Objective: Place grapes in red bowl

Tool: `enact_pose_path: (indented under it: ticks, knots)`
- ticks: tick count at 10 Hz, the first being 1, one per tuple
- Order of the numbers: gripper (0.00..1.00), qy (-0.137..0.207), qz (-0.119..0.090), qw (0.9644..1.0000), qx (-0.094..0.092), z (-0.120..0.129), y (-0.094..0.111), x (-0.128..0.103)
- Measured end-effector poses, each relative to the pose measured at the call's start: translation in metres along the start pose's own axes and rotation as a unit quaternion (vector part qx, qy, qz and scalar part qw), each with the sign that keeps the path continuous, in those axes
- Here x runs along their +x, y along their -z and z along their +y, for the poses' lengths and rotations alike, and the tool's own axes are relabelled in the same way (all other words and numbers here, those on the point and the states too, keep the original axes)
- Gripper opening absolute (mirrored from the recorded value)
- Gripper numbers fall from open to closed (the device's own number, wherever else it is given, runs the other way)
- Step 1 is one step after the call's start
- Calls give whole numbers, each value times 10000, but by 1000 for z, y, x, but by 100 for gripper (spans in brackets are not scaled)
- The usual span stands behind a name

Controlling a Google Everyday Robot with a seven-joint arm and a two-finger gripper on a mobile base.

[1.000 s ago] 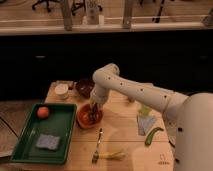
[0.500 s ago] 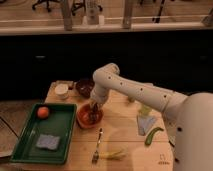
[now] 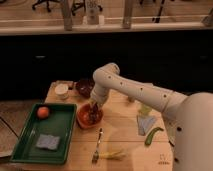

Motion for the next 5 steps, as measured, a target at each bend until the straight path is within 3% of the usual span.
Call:
enact_pose_path:
  ticks: [5]
  knots:
    - [23,59,-16,10000,-2,0,1,1]
